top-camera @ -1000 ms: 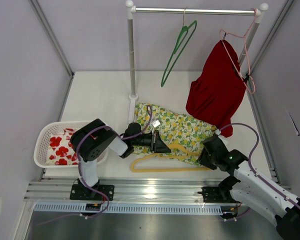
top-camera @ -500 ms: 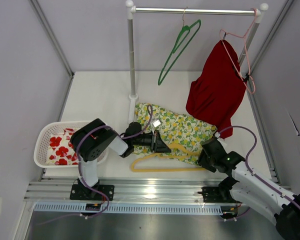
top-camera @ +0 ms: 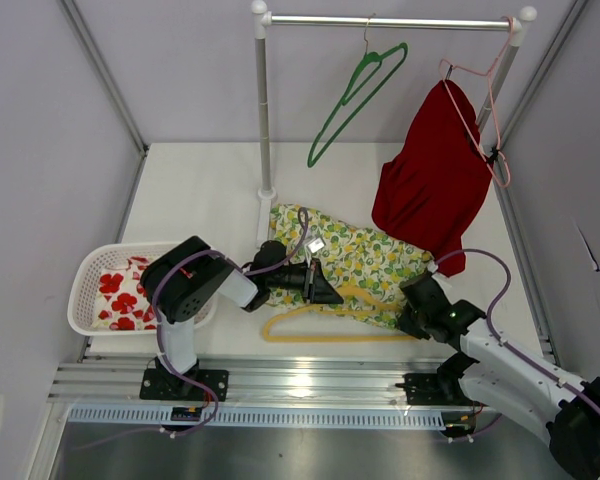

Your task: Place the skirt on the hanger

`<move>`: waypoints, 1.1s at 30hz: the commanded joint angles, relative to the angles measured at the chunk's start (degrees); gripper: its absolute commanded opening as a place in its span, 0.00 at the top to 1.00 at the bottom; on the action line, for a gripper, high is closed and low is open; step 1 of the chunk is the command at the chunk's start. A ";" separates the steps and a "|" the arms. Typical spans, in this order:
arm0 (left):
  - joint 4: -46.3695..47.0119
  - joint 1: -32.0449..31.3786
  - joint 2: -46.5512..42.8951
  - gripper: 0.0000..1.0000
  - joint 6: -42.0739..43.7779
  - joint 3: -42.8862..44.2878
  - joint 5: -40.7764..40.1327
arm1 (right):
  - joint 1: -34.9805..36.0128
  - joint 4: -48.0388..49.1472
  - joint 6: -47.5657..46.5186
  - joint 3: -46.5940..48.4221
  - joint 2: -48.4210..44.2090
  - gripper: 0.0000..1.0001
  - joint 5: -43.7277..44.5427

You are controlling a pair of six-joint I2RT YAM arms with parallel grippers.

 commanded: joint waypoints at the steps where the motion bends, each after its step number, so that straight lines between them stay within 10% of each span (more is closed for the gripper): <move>1: -1.17 0.70 0.08 1.00 4.46 1.36 0.08 | 0.24 -1.45 -0.62 4.25 -1.67 0.81 2.70; 33: 0.85 6.32 3.42 1.00 6.13 1.71 -1.42 | -15.48 -13.76 -9.06 17.71 -6.59 0.86 -5.02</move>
